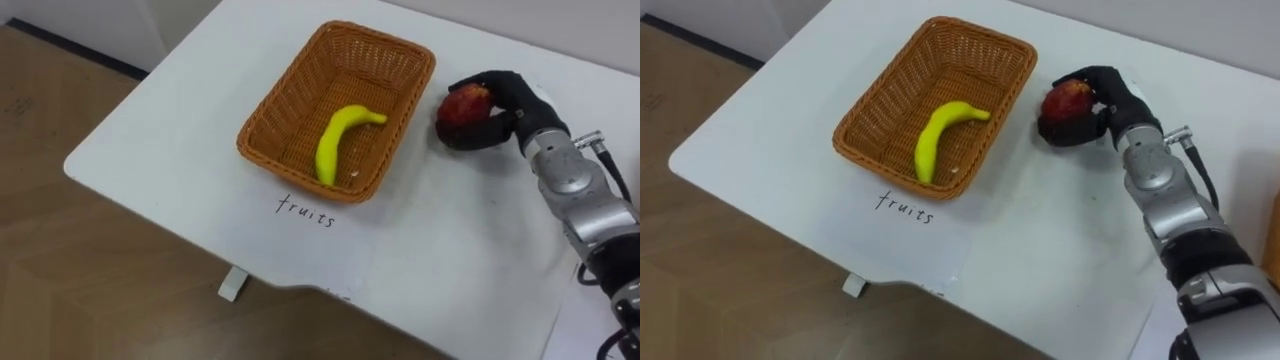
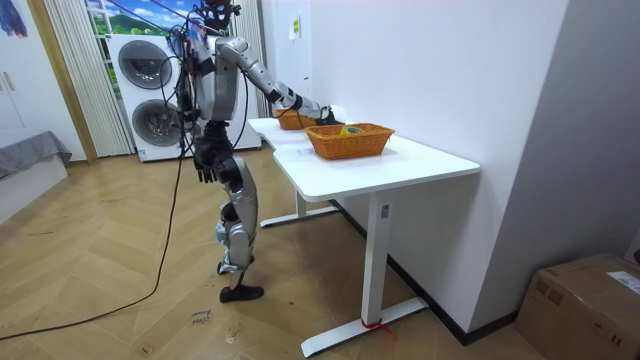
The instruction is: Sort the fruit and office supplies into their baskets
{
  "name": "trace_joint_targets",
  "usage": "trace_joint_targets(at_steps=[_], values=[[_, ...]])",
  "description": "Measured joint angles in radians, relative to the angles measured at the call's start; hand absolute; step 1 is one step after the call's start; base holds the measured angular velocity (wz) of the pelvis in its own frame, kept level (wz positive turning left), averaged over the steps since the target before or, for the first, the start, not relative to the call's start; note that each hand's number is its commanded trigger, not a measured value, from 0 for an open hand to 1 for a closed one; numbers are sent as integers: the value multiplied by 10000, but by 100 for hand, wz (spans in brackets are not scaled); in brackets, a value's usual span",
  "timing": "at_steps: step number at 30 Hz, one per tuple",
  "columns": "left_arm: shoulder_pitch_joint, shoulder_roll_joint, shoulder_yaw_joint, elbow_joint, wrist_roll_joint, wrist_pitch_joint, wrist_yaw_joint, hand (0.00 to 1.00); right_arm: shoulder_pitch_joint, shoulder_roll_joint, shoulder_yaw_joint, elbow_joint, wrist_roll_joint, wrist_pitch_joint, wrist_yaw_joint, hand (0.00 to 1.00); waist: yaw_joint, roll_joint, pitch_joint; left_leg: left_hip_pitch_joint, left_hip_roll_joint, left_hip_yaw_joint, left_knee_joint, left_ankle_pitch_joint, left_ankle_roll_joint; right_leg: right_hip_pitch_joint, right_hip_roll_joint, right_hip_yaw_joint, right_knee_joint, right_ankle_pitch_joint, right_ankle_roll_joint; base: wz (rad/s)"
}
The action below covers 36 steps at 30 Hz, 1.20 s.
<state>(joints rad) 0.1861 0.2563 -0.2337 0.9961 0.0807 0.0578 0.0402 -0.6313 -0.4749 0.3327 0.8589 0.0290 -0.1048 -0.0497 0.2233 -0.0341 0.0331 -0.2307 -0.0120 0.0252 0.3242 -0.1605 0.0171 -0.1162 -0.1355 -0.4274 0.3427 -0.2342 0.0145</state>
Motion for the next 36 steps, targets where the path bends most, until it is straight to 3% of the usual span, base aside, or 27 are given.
trace_joint_targets(at_steps=[6,10,12,17,19,21,26,36], values=[[102,15,635,47,33,25,-134,0,121,2,-3,-566,9,607,565,100,-51,-152,-145,413,-6,50,-239,1,-2,368,12,41,-197,9,21,-1],[381,7,920,45,390,25,-142,0,150,2,-4,-1357,6,626,881,100,-323,-199,-185,1057,-21,30,-485,1,-2,981,28,90,-395,27,83,0],[546,5,1009,41,551,22,-133,0,151,-7,-33,-1952,20,624,1007,100,-500,-305,-263,1328,-17,31,-546,0,-3,1299,47,100,-546,13,120,0],[681,10,1243,39,620,36,-126,0,164,-103,-82,-3064,23,649,1184,100,-781,-316,-281,1661,-16,-24,-598,-29,-39,1750,184,82,-824,72,135,2],[707,-1,1383,30,794,40,-143,0,163,-258,-81,-3602,18,737,1192,100,-759,-310,-283,1712,-6,-27,-678,-27,-47,1809,209,102,-840,77,127,0],[830,0,1552,21,897,42,-230,0,163,-512,-109,-4101,40,738,1200,100,-764,-344,-354,1763,-10,-28,-686,-24,-49,1867,216,117,-882,76,126,0],[1090,-2,1646,35,1208,181,-236,0,163,-538,-364,-4468,136,839,1205,100,-717,-539,-412,2197,-24,14,-881,-12,-61,2191,248,162,-1074,87,146,-3],[1007,7,1902,70,1194,328,-297,0,162,-537,-402,-4497,179,1082,1268,100,-436,-671,-294,2413,-5,-34,-1041,-28,-102,2461,304,127,-1215,101,146,1]])
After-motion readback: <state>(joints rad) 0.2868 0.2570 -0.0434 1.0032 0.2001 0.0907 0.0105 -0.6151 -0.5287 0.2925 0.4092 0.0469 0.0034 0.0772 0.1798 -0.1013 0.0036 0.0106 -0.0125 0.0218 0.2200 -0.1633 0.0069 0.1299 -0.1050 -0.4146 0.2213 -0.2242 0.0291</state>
